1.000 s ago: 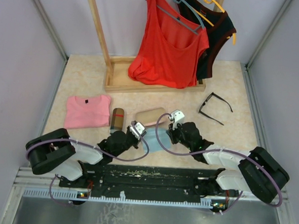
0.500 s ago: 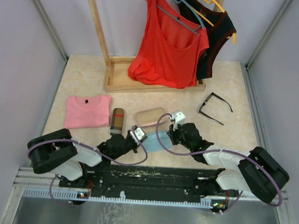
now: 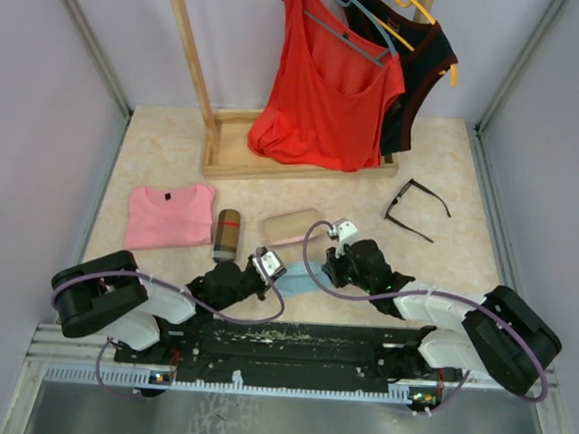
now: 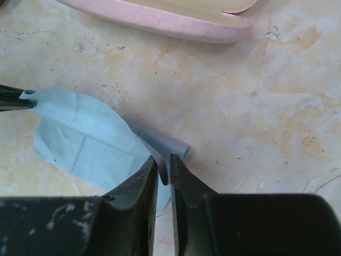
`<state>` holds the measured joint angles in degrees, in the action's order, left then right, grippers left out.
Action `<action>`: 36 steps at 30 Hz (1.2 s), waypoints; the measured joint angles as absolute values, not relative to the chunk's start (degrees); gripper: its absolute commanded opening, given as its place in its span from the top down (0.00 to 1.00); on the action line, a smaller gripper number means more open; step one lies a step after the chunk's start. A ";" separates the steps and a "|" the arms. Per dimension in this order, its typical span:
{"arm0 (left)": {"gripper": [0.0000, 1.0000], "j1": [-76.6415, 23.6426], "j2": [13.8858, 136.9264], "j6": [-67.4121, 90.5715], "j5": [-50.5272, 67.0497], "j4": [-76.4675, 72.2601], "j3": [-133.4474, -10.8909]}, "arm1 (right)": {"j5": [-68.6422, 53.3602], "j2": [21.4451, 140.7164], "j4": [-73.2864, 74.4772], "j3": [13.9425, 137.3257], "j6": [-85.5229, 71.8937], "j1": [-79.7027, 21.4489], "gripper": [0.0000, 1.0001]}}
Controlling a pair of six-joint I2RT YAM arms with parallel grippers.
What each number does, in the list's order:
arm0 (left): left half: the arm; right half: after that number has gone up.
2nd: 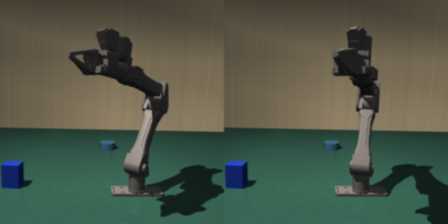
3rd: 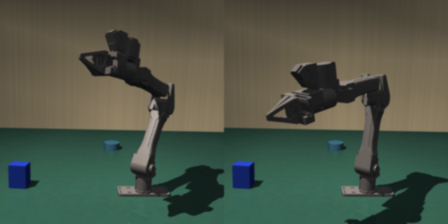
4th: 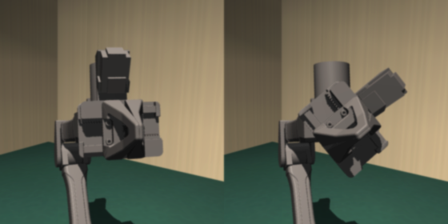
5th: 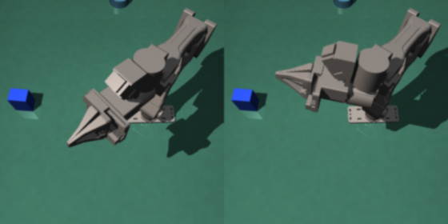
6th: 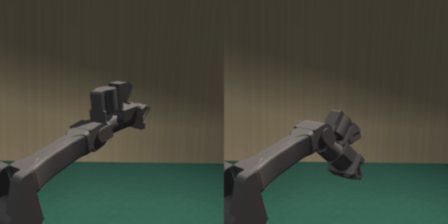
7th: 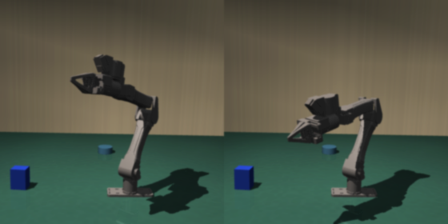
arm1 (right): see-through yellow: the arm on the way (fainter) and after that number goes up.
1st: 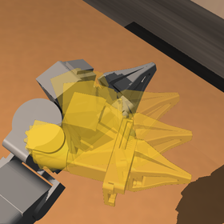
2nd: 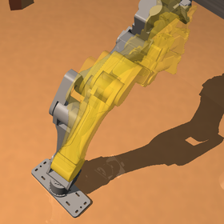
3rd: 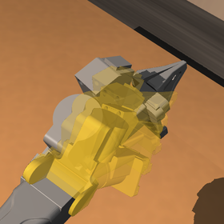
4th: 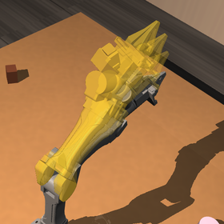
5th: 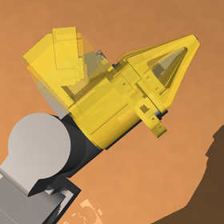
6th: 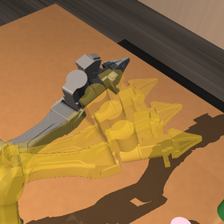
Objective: Organize the sunglasses
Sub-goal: Fold the glasses cleaning cloth at the center of the board.
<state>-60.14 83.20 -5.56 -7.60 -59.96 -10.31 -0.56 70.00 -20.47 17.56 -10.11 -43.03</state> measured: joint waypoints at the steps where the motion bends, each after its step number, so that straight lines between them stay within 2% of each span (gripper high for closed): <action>1: 0.95 -60.20 83.13 -5.63 -7.09 -59.83 -10.31 | -0.78 69.69 -19.90 17.54 -10.26 -43.03 0.83; 11: 0.81 -61.65 79.92 -4.93 -3.29 -57.21 -8.29 | -2.02 65.21 -14.44 17.23 -11.27 -43.03 0.79; 21: 0.78 -62.28 76.64 -1.43 -0.97 -55.68 -6.52 | -4.12 57.39 -5.13 17.26 -15.00 -43.03 0.74; 27: 0.71 -62.43 70.39 1.98 0.08 -51.62 -5.89 | -1.67 53.60 0.62 18.06 -17.02 -43.03 0.71; 31: 0.63 -62.54 65.69 6.76 -4.27 -47.35 -6.00 | 2.15 54.85 2.72 20.53 -18.65 -43.03 0.67; 36: 0.58 -62.50 64.60 16.49 -15.40 -35.05 -12.01 | 3.97 65.08 5.30 28.51 -19.73 -42.78 0.64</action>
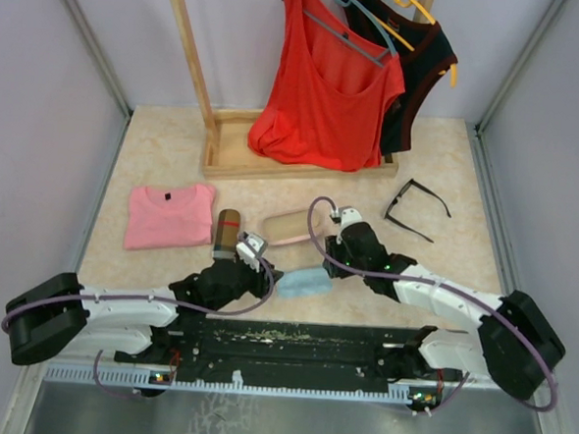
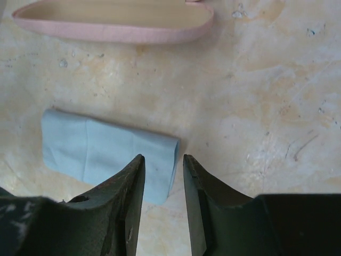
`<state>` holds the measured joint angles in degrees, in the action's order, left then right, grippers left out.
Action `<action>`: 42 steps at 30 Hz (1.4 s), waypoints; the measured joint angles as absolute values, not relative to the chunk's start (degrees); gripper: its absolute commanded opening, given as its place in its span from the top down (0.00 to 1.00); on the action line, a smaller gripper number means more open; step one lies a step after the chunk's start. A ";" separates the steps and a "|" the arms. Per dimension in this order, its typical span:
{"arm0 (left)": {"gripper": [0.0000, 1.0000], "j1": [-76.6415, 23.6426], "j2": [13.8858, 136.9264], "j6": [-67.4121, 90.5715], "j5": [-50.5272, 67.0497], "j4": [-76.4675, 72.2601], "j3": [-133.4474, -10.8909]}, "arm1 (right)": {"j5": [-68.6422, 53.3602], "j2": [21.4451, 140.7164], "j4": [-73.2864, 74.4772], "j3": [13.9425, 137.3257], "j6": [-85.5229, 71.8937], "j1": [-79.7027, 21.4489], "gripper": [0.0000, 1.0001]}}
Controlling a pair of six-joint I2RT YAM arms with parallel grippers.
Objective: Organize the sunglasses
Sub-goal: Fold the glasses cleaning cloth at the center of the board, then pick up the glasses cleaning cloth from the center of the board.
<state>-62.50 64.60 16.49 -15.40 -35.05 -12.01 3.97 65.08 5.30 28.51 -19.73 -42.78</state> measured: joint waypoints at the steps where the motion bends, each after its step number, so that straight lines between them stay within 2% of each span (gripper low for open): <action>1: 0.58 -62.50 64.60 18.61 -17.21 -32.60 -13.76 | 3.81 67.46 5.69 30.46 -19.97 -42.39 0.64; 7: 0.49 -61.56 63.42 28.95 -23.83 -22.85 -18.26 | 3.36 73.34 5.19 33.85 -22.46 -40.16 0.63; 11: 0.51 -61.01 63.44 33.82 -23.97 -19.92 -18.26 | 3.16 74.08 5.13 33.85 -24.77 -38.65 0.60; 15: 0.52 -60.84 66.19 39.00 -23.31 -16.43 -19.25 | 2.92 73.87 4.01 33.67 -27.11 -38.04 0.50; 24: 0.55 -59.00 69.14 45.04 -20.21 -13.65 -20.88 | 0.93 72.40 1.76 30.57 -30.09 -37.19 0.54; 33: 0.58 -57.58 71.94 46.63 -16.62 -14.26 -21.08 | -0.01 71.55 -4.58 26.50 -34.20 -36.93 0.43; 42: 0.59 -57.28 72.60 47.42 -14.87 -15.18 -21.08 | -1.10 67.77 -7.42 23.90 -37.32 -33.91 0.41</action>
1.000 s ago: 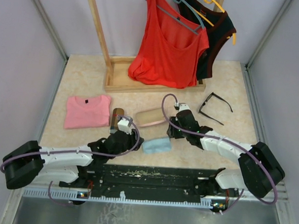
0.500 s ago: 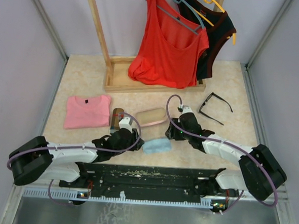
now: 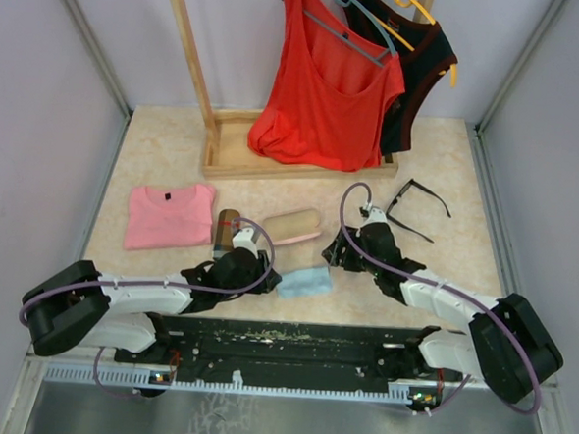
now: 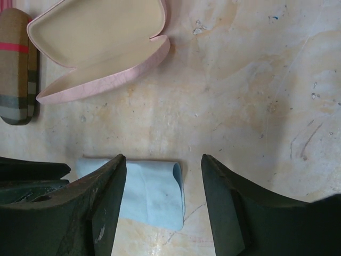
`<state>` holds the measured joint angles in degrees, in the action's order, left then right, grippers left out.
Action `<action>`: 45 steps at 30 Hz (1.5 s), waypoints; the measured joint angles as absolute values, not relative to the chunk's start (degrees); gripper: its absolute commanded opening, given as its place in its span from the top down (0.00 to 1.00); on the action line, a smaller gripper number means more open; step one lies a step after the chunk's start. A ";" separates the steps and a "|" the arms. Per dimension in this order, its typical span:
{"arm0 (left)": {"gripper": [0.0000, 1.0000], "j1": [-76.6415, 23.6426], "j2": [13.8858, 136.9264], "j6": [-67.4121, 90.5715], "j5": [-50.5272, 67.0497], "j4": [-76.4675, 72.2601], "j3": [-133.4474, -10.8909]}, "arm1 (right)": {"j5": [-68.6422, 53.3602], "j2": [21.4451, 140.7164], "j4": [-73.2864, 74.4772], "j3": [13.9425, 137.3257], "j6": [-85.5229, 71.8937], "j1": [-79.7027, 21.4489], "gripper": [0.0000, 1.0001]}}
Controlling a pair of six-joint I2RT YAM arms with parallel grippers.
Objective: Organize the sunglasses
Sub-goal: Pick up the glasses cleaning cloth from the center of the board.
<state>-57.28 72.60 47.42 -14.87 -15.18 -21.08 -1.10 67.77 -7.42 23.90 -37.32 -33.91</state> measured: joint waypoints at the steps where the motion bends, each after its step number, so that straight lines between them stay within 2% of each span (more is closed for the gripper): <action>1: 0.59 -57.21 72.60 47.44 -14.79 -15.20 -21.08 | -1.43 67.77 -7.79 23.83 -37.56 -33.63 0.41; 8: 0.59 -56.80 72.29 47.55 -14.48 -15.18 -21.08 | -1.83 67.77 -8.71 22.85 -37.65 -33.23 0.41; 15: 0.60 -56.16 71.99 47.57 -13.80 -15.22 -21.08 | -2.31 68.34 -6.98 23.07 -37.95 -33.19 0.47; 21: 0.61 -55.64 72.47 47.66 -13.13 -15.25 -21.08 | -5.45 74.46 -4.97 26.02 -37.52 -33.19 0.50; 29: 0.61 -54.89 72.71 47.77 -12.14 -15.46 -21.08 | -8.47 78.04 -6.42 27.49 -38.04 -33.10 0.58; 45: 0.62 -54.59 73.54 47.72 -10.63 -16.16 -21.08 | -8.95 78.46 -3.36 28.60 -39.99 -33.10 0.60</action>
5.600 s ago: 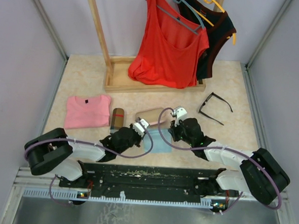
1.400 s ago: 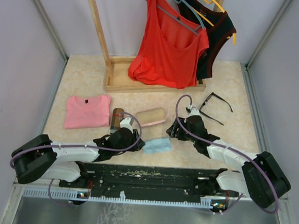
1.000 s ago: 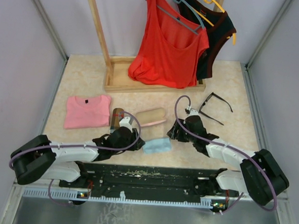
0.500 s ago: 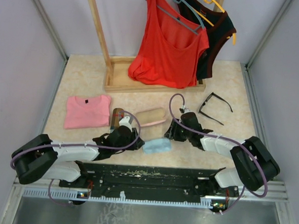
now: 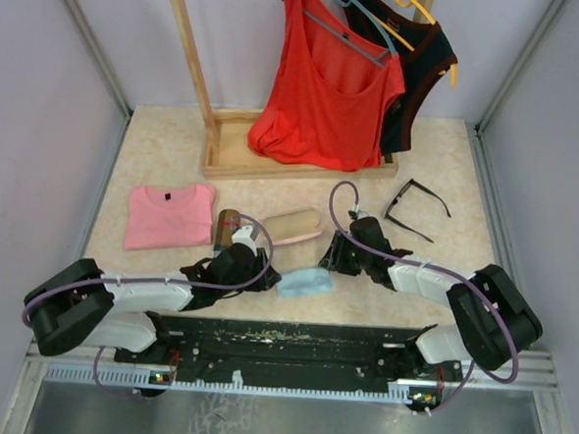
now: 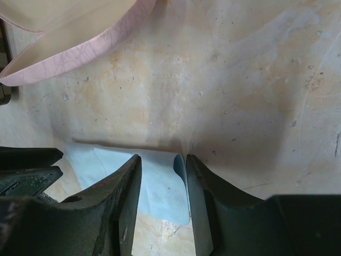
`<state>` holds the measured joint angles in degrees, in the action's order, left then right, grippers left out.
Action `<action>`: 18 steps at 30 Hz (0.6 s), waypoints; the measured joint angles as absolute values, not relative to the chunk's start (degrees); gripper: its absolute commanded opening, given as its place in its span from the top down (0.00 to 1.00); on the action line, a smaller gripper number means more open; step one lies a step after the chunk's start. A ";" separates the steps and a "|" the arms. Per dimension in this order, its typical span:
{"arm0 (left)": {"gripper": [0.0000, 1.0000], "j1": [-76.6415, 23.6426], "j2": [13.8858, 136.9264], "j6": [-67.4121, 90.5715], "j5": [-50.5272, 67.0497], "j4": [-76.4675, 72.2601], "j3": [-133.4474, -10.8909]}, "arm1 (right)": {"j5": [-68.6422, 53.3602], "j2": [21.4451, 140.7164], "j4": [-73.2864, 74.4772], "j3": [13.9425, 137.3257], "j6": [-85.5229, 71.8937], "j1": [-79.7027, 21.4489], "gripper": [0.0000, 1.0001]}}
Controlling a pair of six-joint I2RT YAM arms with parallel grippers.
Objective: Organize the sunglasses
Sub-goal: Pick up the glasses cleaning cloth from the center of the board.
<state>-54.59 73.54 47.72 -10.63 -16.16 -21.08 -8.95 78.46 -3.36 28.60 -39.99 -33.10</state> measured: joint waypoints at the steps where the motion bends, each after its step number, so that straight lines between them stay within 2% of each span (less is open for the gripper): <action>1: 0.62 -54.59 73.58 47.75 -10.57 -16.34 -21.08 | -9.04 78.46 -3.36 28.62 -40.07 -33.08 0.60; 13: 0.62 -53.80 74.59 47.77 -8.91 -18.00 -21.10 | -10.87 78.94 -2.79 28.99 -40.16 -33.08 0.62; 18: 0.62 -53.32 75.64 47.79 -8.10 -18.24 -21.10 | -11.92 79.70 -3.55 29.04 -40.29 -33.08 0.66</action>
